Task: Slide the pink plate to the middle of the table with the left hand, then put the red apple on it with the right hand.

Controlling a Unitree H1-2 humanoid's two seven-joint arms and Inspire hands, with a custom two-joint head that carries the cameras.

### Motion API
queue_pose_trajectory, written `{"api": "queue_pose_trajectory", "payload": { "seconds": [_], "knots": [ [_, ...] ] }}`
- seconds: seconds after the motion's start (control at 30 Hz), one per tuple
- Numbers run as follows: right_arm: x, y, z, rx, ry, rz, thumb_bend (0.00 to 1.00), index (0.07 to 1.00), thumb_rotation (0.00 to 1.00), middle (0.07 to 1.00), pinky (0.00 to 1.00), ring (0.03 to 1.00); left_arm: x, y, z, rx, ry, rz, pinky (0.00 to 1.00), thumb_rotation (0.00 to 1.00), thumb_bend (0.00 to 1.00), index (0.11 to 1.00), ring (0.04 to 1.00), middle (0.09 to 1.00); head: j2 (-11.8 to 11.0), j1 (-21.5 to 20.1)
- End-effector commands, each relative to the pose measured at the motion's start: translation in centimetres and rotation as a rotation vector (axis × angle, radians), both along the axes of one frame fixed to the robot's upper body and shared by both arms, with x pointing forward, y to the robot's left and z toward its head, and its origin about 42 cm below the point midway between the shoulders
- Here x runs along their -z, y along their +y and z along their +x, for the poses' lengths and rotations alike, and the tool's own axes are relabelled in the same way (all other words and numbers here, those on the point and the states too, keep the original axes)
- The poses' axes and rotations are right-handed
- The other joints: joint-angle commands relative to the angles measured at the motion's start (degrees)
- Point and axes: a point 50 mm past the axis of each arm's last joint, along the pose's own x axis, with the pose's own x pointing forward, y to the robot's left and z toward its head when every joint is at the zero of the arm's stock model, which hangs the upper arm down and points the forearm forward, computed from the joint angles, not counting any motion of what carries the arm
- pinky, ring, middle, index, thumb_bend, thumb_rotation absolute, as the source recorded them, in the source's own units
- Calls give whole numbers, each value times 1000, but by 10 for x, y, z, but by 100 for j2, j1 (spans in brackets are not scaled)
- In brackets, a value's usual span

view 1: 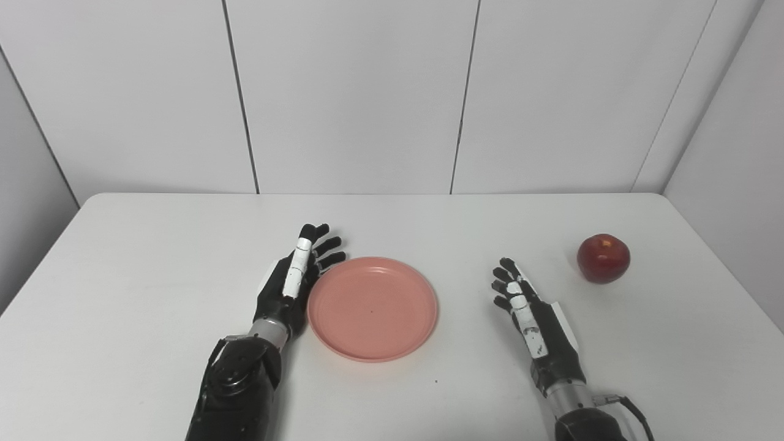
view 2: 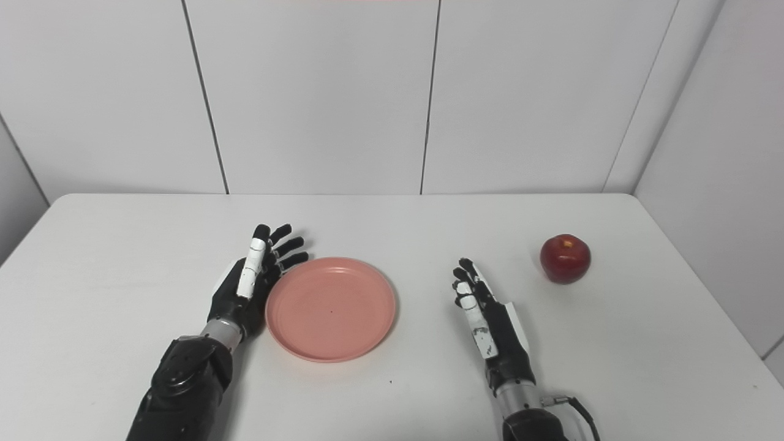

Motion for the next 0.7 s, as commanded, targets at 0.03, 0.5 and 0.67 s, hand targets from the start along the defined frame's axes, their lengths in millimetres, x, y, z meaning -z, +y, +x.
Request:
{"api": "queue_pose_trajectory", "payload": {
  "seconds": [0.03, 0.5, 0.67],
  "knots": [
    [-7, 11, 6, -47, -3, 7, 894, 940, 1000, 924, 881, 910, 0, -4, -1, 16, 16, 7, 789, 901, 859, 872, 815, 861, -3, 11],
    [-5, 7, 6, -54, -6, -2, 864, 941, 1000, 923, 873, 909, 7, -9, -3, -8, 14, 3, 815, 896, 892, 903, 839, 873, -27, 39],
    [-4, 7, 6, -53, -3, -2, 872, 943, 1000, 922, 869, 908, 9, -6, -2, -19, 9, 13, 814, 909, 896, 912, 842, 874, -27, 39]
  ]
}}
